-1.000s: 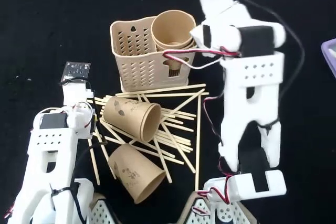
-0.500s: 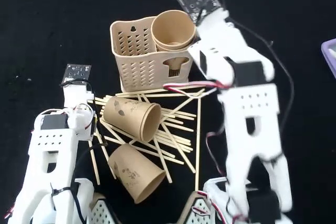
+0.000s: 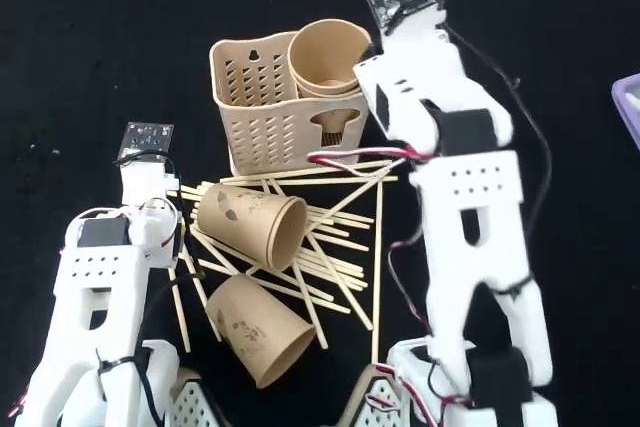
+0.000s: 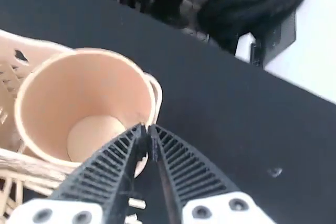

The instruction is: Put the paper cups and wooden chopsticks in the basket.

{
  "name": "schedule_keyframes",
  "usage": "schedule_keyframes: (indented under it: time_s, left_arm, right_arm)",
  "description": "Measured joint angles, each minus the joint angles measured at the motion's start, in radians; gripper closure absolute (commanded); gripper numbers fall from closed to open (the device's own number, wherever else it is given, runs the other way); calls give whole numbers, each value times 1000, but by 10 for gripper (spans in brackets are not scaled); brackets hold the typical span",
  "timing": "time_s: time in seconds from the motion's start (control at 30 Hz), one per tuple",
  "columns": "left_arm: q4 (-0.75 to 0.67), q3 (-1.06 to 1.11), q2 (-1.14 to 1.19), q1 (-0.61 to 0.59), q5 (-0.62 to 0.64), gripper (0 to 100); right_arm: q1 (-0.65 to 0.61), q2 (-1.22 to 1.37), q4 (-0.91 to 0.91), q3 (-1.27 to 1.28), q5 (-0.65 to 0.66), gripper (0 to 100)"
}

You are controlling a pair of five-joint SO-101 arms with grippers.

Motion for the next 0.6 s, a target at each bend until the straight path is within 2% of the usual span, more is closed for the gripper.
schedule_keyframes:
  time_s: [0.6]
  left_arm:
    - [0, 0, 0, 0, 0, 920]
  right_arm:
    - [2, 55, -37, 41, -5, 988]
